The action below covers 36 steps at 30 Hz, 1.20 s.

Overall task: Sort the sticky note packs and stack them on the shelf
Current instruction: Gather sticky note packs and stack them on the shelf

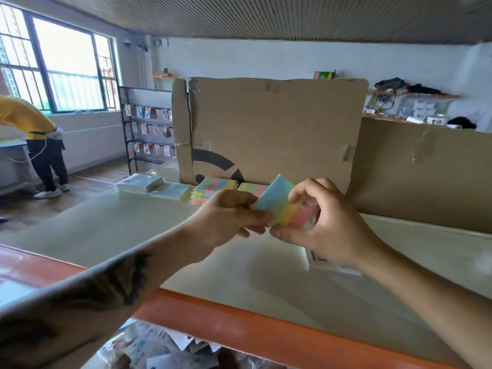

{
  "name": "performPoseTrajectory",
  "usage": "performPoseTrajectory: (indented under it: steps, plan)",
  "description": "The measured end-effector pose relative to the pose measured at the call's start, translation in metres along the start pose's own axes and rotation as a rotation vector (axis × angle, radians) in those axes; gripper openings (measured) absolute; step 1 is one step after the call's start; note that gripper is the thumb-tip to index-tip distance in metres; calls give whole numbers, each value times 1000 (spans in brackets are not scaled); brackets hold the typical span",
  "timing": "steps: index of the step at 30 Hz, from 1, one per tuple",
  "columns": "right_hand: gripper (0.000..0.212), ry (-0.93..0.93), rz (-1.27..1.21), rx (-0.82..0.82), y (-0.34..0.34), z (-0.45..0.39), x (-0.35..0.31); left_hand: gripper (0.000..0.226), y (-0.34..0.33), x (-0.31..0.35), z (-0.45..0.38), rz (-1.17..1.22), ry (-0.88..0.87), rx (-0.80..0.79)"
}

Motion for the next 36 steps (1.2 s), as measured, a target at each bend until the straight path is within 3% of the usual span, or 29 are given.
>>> performPoseTrajectory:
  steps: [5, 7, 9, 12, 15, 17, 22, 25, 30, 32, 36]
  plan:
    - [38, 1, -125, 21, 5, 0, 4, 30, 6, 4, -3, 146, -69, 115]
    - [44, 29, -57, 52, 8, 0, 2, 17, 7, 7, -4, 100, -130, 159]
    - [54, 88, 4, 49, 12, 0, -5, 18, 5, 7, -3, 64, -155, 196]
    - [66, 273, 85, -98, 13, 5, -17, 28, 1, 7, -1, 88, -145, 182]
    - [74, 413, 337, -303, 4, 11, -21, 45, 1, 7, 0, 141, -120, 143]
    - [70, 483, 483, -291, -2, 9, -21, 46, -1, 6, 1, 181, -94, 117]
    - [61, 549, 559, -161, 4, 1, -17, 58, -1, 6, 3, 135, -51, 47]
    - [67, 340, 446, -178, 21, -17, -4, 77, 12, 0, 8, -95, -12, 38]
    - [68, 40, 328, -169, 29, -66, 36, 83, 21, -9, 32, -962, 106, -80]
    - [64, -25, 314, -192, 20, -78, 52, 84, 17, -17, 37, -1092, 132, -168]
    - [82, -77, 230, -235, 0, -88, 79, 88, 15, -30, 41, -1132, 192, -273]
Point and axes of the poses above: each hand's wrist, its own z-axis away from the middle knuckle, its own y-axis out of the back of the hand, x = y × z, the point moved 4 cm from there along -z, towards the middle knuckle, and after that the axes turned 2 degrees about z, right-handed, at the moved point
